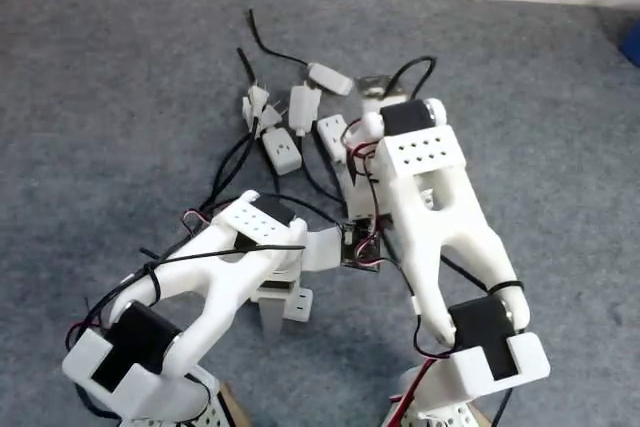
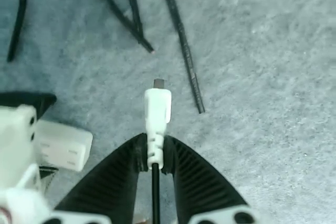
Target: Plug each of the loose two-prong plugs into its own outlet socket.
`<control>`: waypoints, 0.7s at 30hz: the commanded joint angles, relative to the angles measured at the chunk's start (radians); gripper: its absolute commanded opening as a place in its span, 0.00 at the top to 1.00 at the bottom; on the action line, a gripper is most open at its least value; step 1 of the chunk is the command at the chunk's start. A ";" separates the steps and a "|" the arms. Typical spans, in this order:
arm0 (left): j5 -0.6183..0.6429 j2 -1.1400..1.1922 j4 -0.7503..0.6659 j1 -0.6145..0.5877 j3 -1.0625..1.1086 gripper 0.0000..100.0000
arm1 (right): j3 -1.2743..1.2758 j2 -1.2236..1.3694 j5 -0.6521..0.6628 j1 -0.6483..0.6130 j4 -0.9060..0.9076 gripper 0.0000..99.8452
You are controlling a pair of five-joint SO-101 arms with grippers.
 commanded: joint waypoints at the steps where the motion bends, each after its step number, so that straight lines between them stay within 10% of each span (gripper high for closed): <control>1: 0.009 -0.001 -0.012 0.025 -0.027 0.75 | -0.053 -0.007 -0.020 0.091 -0.033 0.99; 21: 0.005 -0.007 0.034 0.019 -0.120 0.83 | -0.090 -0.008 -0.012 0.188 -0.036 0.99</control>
